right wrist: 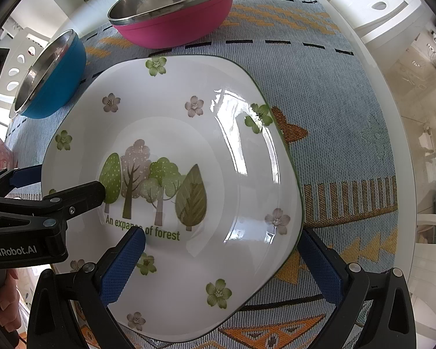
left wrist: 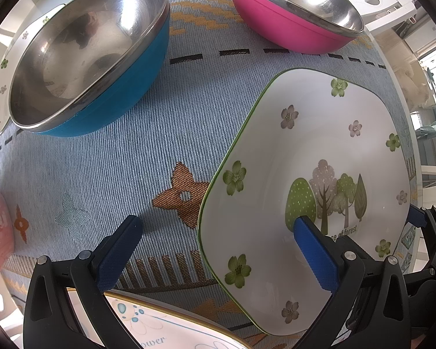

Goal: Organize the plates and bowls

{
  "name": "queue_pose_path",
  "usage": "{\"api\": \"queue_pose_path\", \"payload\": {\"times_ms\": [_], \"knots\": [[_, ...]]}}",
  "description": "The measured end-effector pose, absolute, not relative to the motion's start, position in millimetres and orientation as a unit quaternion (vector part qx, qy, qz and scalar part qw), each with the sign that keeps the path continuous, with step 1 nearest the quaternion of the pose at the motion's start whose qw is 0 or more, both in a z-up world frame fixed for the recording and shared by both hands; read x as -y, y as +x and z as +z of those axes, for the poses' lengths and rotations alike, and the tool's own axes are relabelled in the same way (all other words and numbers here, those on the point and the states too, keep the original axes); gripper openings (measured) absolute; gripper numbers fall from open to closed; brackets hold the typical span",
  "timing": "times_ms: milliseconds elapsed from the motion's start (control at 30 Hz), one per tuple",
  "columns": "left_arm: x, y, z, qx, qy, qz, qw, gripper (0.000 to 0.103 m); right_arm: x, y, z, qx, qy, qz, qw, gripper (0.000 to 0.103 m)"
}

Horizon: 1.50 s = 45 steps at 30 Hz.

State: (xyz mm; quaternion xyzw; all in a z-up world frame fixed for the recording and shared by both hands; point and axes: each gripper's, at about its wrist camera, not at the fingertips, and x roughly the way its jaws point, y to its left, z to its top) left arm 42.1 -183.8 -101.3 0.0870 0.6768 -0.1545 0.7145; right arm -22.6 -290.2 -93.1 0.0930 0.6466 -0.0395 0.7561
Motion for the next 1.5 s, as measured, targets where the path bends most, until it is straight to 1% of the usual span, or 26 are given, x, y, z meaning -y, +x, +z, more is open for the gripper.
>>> {"api": "queue_pose_path", "payload": {"times_ms": [1500], "knots": [[184.6, 41.5, -101.7, -0.676, 0.086, -0.153, 0.716, 0.103, 286.6, -21.0, -91.4, -0.644, 0.085, -0.03, 0.76, 0.103]]}}
